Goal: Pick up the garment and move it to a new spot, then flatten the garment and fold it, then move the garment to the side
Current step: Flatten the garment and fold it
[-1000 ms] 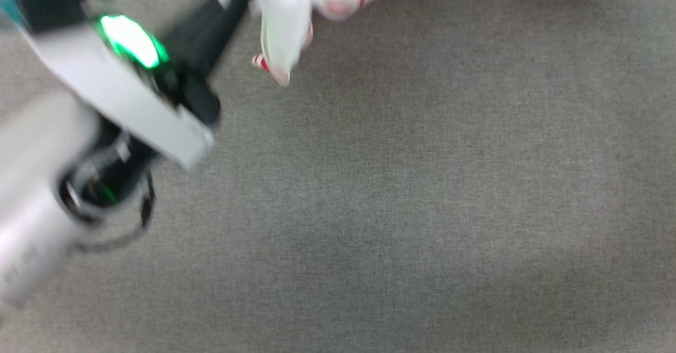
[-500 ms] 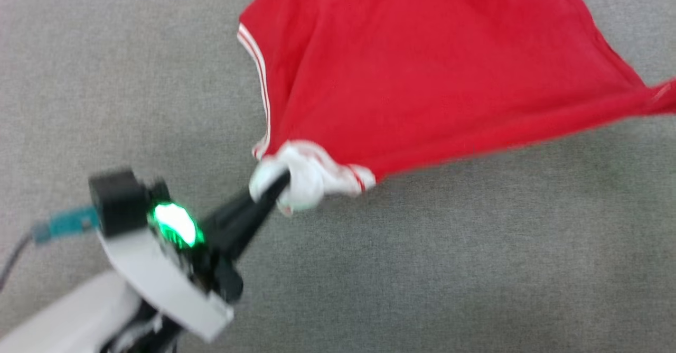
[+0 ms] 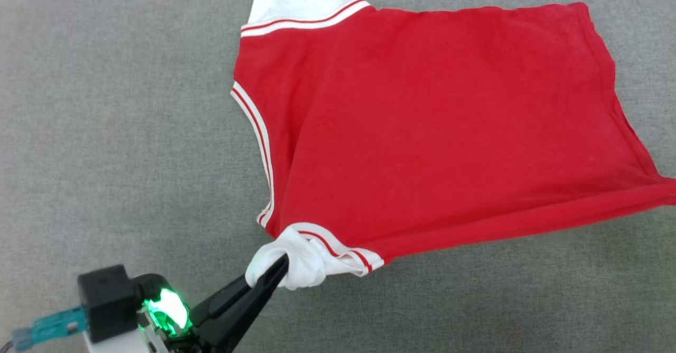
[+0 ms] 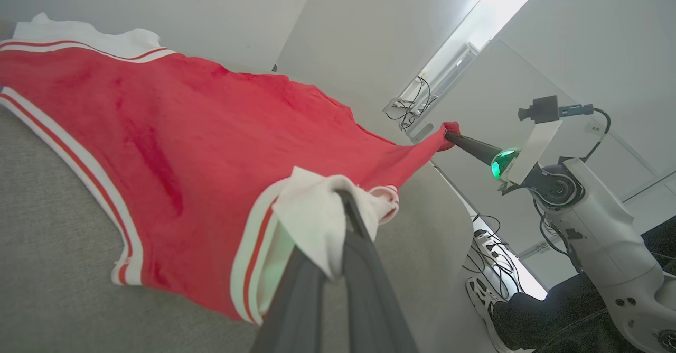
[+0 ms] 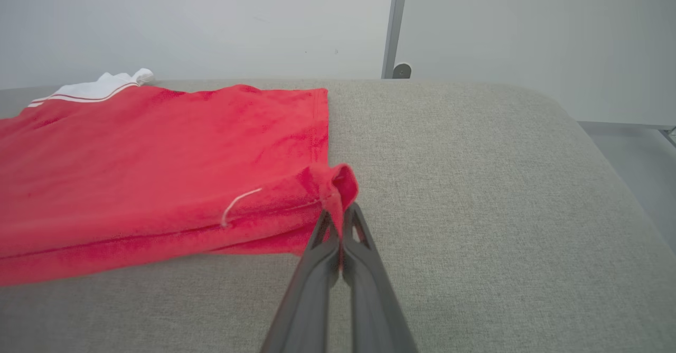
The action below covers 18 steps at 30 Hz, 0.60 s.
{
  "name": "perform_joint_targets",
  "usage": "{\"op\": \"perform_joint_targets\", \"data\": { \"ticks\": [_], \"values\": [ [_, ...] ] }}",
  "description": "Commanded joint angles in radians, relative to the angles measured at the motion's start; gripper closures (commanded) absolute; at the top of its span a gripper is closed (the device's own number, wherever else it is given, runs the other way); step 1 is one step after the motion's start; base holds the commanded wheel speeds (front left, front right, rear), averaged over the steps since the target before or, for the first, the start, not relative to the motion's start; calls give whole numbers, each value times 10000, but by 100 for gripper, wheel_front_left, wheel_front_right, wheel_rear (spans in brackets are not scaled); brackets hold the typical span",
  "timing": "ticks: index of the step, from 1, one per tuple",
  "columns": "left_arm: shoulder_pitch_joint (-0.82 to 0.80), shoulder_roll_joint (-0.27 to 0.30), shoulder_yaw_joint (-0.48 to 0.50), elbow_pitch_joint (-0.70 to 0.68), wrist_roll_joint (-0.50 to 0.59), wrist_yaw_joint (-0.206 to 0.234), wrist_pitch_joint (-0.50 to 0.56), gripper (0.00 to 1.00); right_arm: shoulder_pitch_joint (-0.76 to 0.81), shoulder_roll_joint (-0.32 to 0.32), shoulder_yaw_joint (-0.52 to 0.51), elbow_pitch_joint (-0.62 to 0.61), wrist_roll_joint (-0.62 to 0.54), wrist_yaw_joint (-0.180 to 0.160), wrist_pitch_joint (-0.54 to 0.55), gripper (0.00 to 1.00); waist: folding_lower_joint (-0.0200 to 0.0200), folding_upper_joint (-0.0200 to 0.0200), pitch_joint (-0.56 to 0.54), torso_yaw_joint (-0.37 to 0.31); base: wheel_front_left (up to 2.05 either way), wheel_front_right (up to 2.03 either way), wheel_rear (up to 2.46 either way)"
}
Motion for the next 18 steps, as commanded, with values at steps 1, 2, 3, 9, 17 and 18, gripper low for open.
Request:
{"op": "perform_joint_targets", "data": {
  "ticks": [1,2,3,9,17,18],
  "values": [
    [163,75,105,-193,103,113,4,100,158,78,-129,-162,27,-19,37,100,0,0,92,3,0,0,0],
    [237,123,152,-326,142,182,4,100,237,132,-157,-268,37,-19,64,100,0,0,128,2,0,0,0],
    [274,159,202,-419,191,222,4,100,292,174,-176,-353,48,-19,99,100,0,0,159,1,0,0,0],
    [-168,20,493,-224,432,268,12,100,-288,63,244,-179,-37,-19,263,100,0,0,355,-106,0,0,0],
    [-1815,-771,651,1115,263,-201,476,100,-1979,-335,1031,925,-230,-19,741,100,0,0,783,-39,0,0,0],
    [-2080,-890,729,1409,175,-279,481,100,-2162,-369,1064,1067,-225,-19,763,100,0,0,846,-5,0,0,0]
  ]
}}
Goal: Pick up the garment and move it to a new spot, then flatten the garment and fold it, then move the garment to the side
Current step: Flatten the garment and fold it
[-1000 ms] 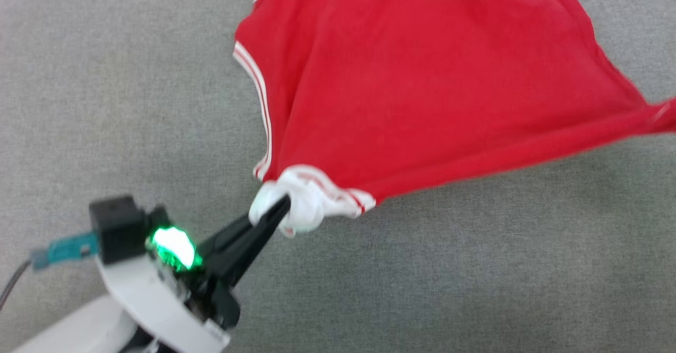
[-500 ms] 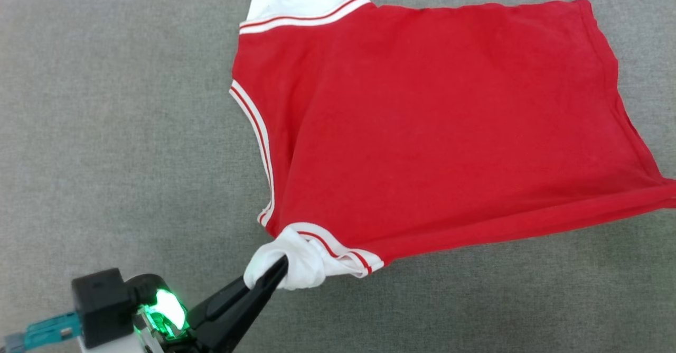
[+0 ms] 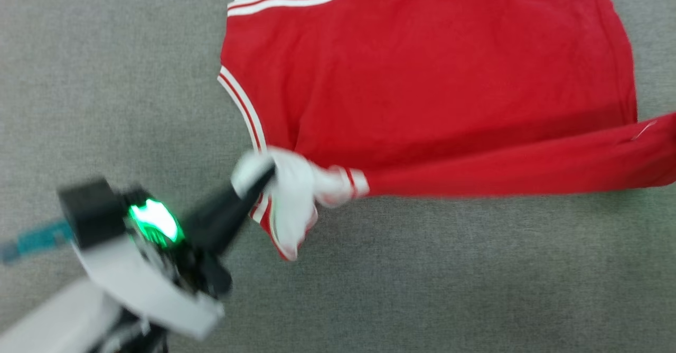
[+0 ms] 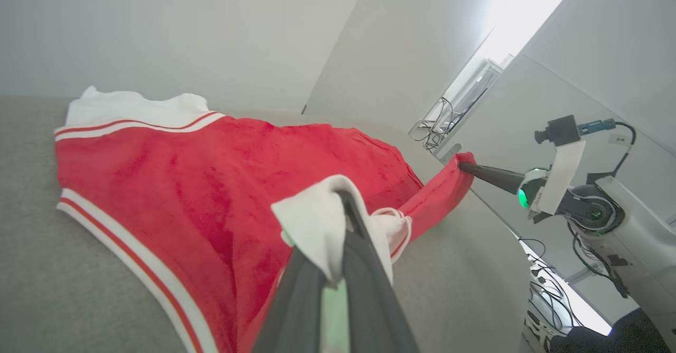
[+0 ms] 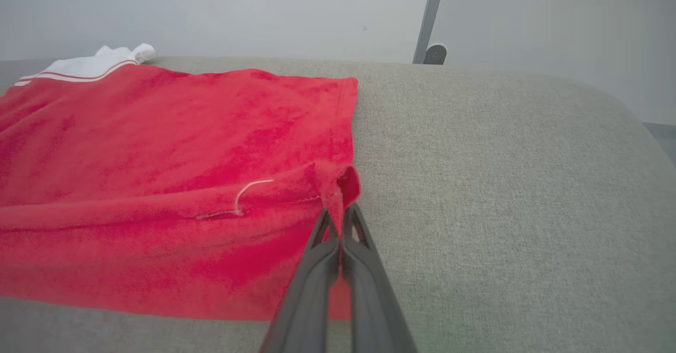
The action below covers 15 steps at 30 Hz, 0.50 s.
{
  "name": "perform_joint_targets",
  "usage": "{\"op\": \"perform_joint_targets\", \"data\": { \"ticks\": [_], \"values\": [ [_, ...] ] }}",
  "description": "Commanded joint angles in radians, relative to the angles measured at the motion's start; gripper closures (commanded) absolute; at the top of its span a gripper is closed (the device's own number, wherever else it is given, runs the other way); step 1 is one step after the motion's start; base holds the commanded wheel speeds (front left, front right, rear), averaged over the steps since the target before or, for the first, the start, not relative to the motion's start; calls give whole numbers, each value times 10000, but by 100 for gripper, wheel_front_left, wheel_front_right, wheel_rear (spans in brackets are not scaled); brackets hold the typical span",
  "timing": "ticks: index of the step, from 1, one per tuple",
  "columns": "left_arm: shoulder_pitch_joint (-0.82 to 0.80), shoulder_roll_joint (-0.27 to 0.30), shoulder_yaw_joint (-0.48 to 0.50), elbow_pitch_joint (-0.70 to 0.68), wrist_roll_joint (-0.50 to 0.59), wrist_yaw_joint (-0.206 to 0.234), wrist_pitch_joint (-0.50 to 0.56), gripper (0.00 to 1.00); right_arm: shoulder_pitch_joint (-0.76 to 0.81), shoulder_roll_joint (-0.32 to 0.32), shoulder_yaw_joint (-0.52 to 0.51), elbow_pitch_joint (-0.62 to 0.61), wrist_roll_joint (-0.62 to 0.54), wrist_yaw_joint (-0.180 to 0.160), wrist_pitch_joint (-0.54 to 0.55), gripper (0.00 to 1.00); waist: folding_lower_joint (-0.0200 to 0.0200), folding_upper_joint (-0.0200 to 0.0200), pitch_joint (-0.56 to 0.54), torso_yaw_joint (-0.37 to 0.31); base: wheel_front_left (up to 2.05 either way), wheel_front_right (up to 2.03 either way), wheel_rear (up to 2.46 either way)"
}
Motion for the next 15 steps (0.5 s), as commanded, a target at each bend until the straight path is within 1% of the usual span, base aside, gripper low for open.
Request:
{"op": "perform_joint_targets", "data": {
  "ticks": [1,4,8,11,15],
  "values": [
    [-410,-156,137,458,-162,-134,-6,100,-357,-61,58,183,-54,-19,32,100,0,-1,202,82,0,0,0],
    [-1137,-567,163,1372,-478,-354,73,100,-847,-131,184,545,-111,-19,80,100,0,-1,389,119,0,0,0],
    [-1984,-952,-124,2366,-629,-479,295,100,-1320,-161,369,928,-128,-19,170,100,0,-1,658,125,0,0,0],
    [-2442,-1125,-457,2857,-443,-494,323,100,-1459,-87,393,1137,-162,-19,171,100,0,-1,853,93,0,0,0],
    [-2779,-1390,-821,3528,-83,-499,83,100,-1486,-32,329,1309,-290,-19,16,100,0,-1,1151,88,0,0,0]
  ]
}}
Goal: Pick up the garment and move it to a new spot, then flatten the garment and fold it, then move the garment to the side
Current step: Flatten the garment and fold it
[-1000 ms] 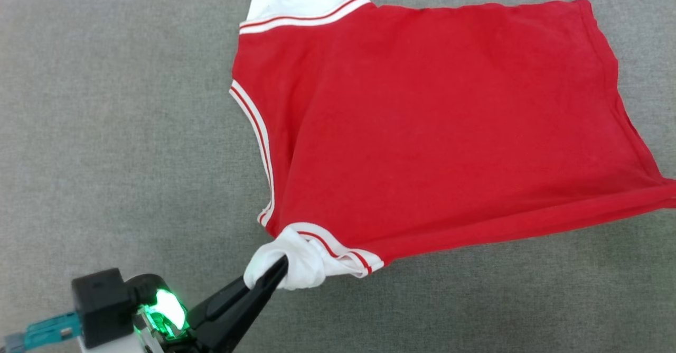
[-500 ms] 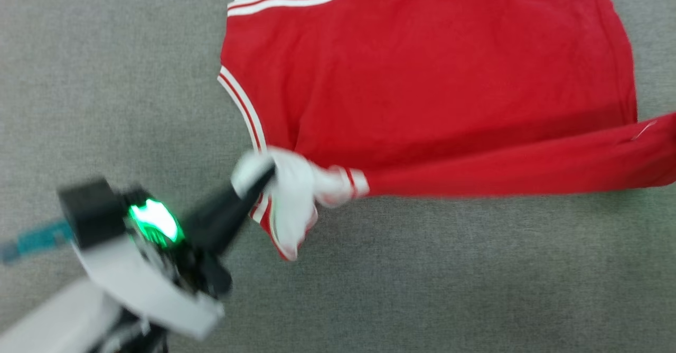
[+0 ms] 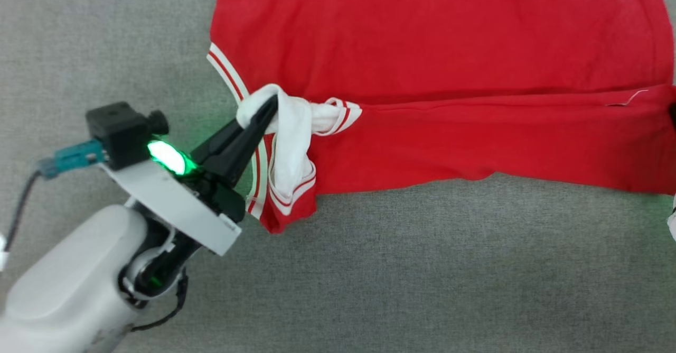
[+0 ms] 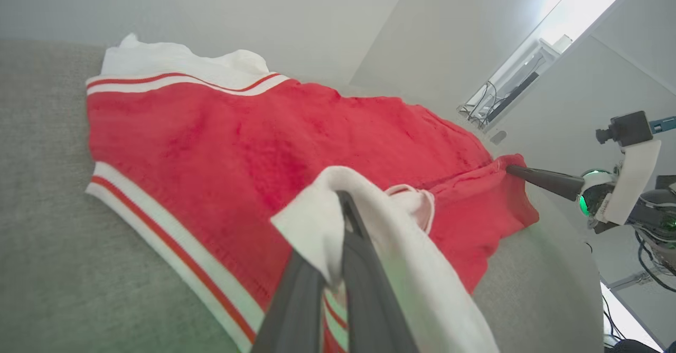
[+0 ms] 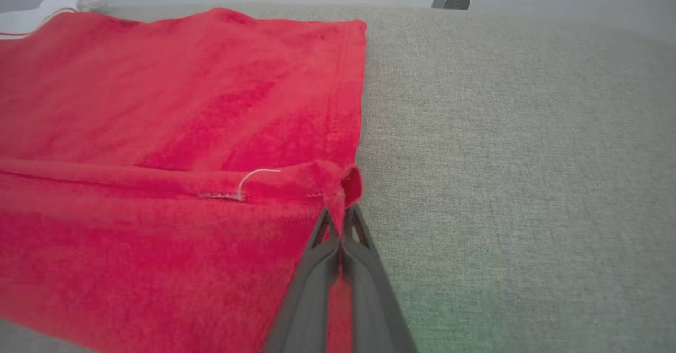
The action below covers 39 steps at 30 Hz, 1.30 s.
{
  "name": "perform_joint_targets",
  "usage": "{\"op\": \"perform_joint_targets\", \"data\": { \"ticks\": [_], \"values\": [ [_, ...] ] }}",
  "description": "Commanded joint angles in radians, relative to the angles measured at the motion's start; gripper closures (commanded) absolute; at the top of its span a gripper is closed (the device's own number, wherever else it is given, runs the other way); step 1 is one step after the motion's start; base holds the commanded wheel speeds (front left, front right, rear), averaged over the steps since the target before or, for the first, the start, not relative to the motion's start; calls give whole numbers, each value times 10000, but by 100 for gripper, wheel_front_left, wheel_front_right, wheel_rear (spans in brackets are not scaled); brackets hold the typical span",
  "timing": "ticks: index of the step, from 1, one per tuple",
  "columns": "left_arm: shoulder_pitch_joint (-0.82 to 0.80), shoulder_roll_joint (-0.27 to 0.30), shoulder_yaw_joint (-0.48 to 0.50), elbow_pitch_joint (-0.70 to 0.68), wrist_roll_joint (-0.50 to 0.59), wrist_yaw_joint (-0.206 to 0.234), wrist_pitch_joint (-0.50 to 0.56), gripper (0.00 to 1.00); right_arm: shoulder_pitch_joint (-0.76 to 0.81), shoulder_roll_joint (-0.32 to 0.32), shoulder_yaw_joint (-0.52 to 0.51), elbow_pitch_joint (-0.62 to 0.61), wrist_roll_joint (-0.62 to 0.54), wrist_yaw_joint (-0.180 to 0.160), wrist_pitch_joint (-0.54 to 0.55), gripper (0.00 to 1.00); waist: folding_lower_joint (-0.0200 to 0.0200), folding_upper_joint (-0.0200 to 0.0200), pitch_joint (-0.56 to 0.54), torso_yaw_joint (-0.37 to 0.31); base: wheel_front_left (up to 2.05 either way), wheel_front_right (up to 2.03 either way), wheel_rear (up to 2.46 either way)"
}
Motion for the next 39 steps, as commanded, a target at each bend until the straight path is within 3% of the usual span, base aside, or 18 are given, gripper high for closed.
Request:
{"op": "perform_joint_targets", "data": {
  "ticks": [1,7,16,17,18,19,20,21,31,35,39],
  "values": [
    [-189,-138,-122,255,197,-27,-138,100,-127,36,-48,40,-94,-19,-134,100,0,-1,263,-2,0,0,0],
    [-443,-600,-398,1128,561,-30,-431,100,-189,177,83,267,-290,-19,-464,100,0,-1,523,51,0,0,0],
    [-624,-631,-892,1866,600,-13,-495,100,-344,190,428,650,-453,-18,-600,100,0,-1,466,100,0,0,0],
    [-652,-620,-944,1888,565,-13,-504,91,-338,196,452,664,-460,-18,-643,100,0,-1,414,111,0,0,0],
    [-692,-579,-979,1898,550,-13,-519,75,-348,202,457,676,-481,-18,-710,89,0,-1,359,119,0,0,0],
    [-732,-521,-988,1910,554,-12,-535,31,-367,212,433,685,-516,-18,-765,63,0,-1,296,129,0,0,0],
    [-769,-456,-994,1912,536,-10,-549,0,-379,228,409,691,-545,-18,-824,22,0,-1,214,138,0,0,0],
    [-804,-381,-1002,1886,488,-10,-558,0,-382,248,390,684,-596,-18,-880,0,0,-1,126,146,0,0,0],
    [-1514,1026,-1116,1356,364,79,644,0,-156,421,253,459,-652,-18,-1162,0,0,-1,-1247,313,0,0,0],
    [-2044,1611,-1351,958,436,333,2104,0,-44,423,206,381,-568,-18,-1186,0,0,-1,-1784,397,0,0,0],
    [-2586,1885,-1764,319,-48,584,4282,0,112,401,138,484,-430,-18,-1191,0,0,-1,-2221,469,0,0,0]
  ]
}}
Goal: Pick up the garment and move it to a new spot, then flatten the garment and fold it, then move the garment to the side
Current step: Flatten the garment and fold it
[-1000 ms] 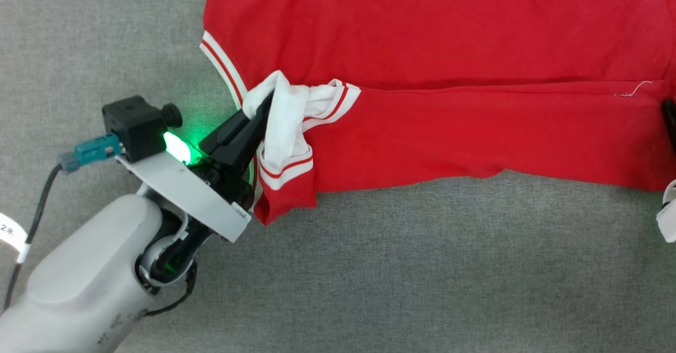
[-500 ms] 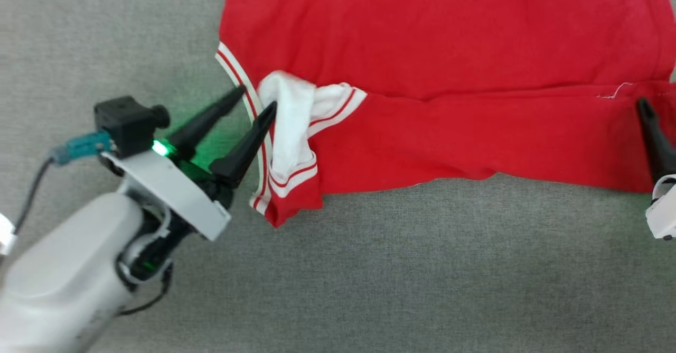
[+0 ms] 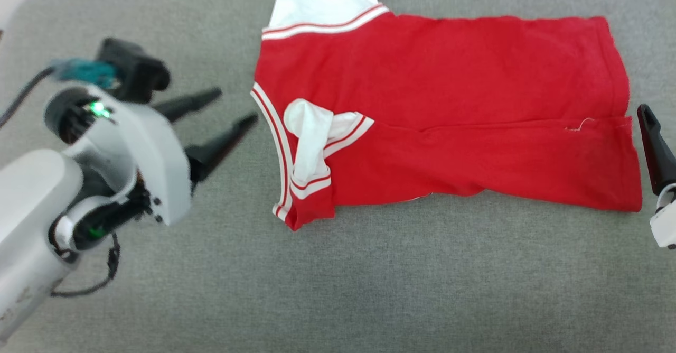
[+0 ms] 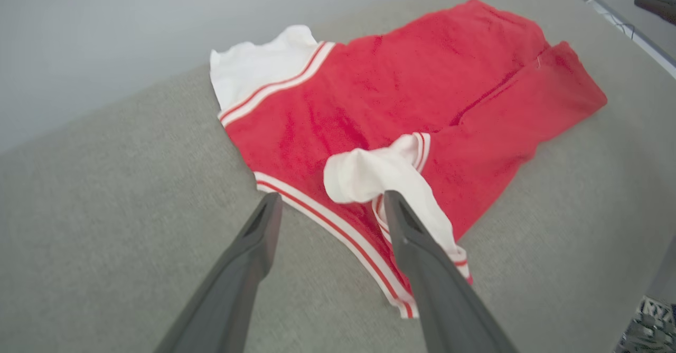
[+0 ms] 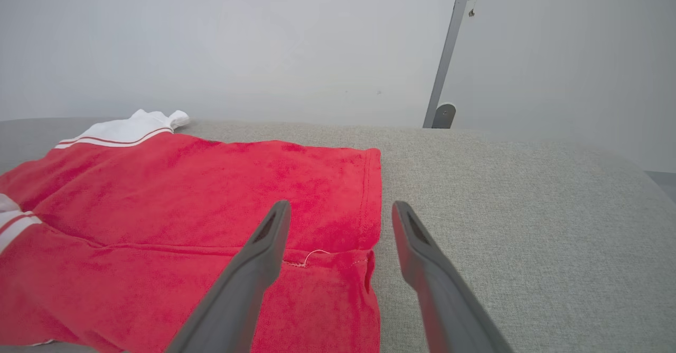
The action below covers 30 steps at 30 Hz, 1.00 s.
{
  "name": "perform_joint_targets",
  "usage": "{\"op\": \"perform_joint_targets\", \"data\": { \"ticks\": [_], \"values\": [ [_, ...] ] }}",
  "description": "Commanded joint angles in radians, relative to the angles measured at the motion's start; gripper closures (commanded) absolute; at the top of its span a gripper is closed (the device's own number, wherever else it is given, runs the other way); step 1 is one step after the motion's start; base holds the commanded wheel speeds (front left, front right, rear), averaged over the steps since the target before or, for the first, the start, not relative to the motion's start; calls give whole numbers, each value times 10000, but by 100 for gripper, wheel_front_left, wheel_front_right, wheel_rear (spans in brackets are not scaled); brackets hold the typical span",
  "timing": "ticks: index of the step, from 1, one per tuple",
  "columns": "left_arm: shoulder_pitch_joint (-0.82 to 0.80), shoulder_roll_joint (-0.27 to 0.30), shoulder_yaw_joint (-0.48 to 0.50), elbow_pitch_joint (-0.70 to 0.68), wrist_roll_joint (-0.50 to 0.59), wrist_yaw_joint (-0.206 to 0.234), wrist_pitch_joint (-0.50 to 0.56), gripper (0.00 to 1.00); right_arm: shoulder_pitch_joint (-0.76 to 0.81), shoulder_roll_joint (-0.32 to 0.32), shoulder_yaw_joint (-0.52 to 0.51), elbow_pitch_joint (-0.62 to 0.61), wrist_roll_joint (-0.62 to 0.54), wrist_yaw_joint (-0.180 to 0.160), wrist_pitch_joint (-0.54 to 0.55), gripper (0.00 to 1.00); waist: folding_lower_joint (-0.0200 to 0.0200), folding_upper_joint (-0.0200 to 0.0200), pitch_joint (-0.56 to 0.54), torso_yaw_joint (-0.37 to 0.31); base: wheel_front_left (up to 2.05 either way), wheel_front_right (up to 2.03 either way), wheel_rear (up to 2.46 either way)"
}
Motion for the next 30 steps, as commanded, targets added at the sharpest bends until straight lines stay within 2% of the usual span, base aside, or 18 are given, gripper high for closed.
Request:
{"op": "perform_joint_targets", "data": {
  "ticks": [1,6,9,13,19,30],
  "values": [
    [-85,37,-196,-165,-325,126,713,0,152,-19,-36,44,76,-16,-55,0,0,0,-492,127,0,0,0],
    [-640,140,-914,-978,-1510,551,4012,0,288,4,-118,121,172,-16,-104,0,0,0,-630,114,0,0,0],
    [-808,11,-1063,-1248,-2202,821,5117,0,184,45,-112,144,251,-16,-184,0,0,0,-540,-10,0,0,0],
    [-847,-309,-1010,-1081,-2689,1145,5440,0,63,140,-32,221,317,-16,-308,0,0,0,-355,-248,0,0,0],
    [-706,-591,-1087,-479,-2754,1355,5429,0,-117,284,36,311,347,-16,-513,0,0,0,61,-625,0,0,0],
    [-350,-973,-1128,1373,-2883,1035,5051,0,-399,442,82,412,281,-16,-769,0,0,0,707,-1068,0,0,0]
  ]
}}
